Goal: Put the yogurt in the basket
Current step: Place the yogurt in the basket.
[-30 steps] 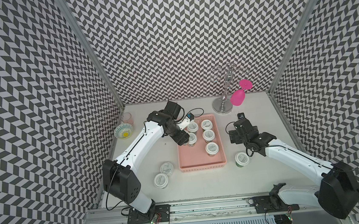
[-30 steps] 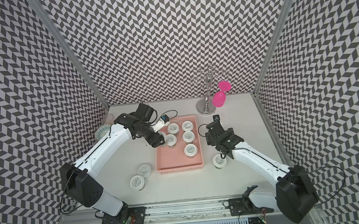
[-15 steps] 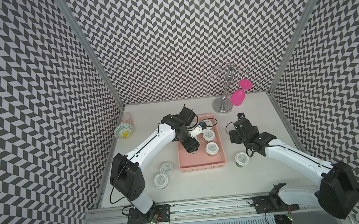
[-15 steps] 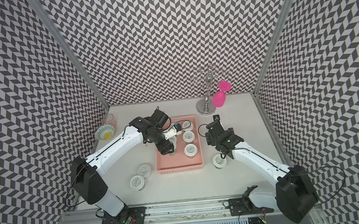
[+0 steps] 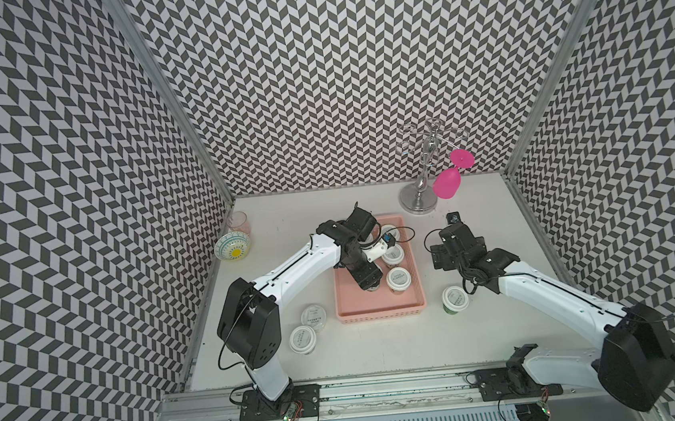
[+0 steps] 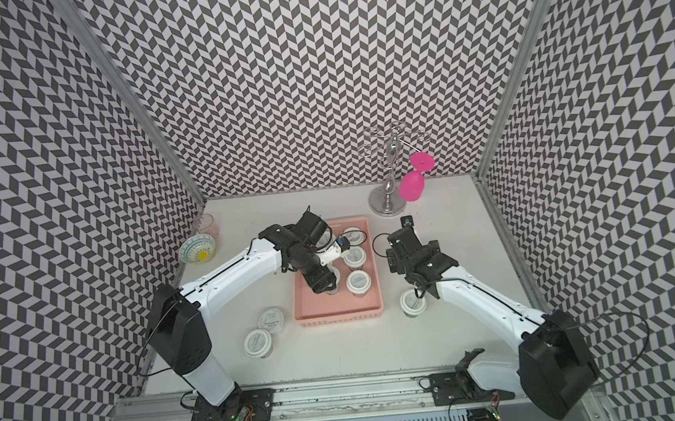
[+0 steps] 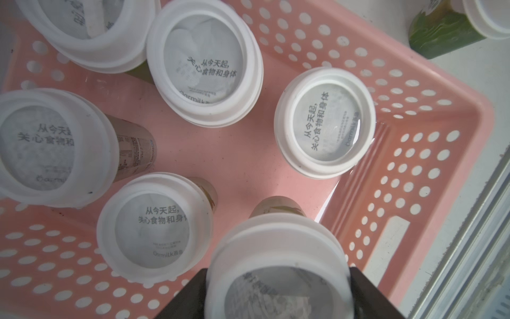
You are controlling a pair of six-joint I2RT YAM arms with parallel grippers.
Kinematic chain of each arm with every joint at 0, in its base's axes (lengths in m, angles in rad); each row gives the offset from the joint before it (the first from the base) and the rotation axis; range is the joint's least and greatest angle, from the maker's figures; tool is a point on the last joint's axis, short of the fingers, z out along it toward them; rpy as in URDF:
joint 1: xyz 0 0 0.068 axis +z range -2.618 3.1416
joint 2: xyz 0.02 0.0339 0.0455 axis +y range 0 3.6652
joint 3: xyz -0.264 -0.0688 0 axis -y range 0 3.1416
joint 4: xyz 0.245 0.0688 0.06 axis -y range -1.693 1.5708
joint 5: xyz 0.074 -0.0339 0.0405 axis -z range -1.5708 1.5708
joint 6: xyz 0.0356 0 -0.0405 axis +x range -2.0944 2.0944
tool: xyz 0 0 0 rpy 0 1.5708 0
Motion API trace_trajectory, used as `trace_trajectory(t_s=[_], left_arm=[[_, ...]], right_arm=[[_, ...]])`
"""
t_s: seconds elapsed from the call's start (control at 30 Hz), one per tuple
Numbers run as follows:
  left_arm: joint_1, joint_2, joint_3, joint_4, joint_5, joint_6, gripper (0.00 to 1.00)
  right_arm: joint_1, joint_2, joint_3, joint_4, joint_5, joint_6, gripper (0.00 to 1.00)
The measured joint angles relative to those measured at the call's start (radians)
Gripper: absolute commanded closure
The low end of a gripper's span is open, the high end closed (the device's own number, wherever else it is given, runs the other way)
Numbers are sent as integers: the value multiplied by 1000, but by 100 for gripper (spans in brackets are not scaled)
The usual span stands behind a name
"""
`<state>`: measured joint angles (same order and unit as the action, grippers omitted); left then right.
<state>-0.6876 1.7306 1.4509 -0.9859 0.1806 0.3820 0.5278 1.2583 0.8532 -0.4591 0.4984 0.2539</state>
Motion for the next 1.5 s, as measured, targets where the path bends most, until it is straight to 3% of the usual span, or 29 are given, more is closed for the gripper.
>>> trace_trajectory(t_s=[1.03,1.5], left_arm=[[-24,71,-85,118,-49,-10,23],[-33,68,-78,116,-53,-13,5]], right_arm=[[0,6,0,0,3,0,0],[0,6,0,0,3,-1,0]])
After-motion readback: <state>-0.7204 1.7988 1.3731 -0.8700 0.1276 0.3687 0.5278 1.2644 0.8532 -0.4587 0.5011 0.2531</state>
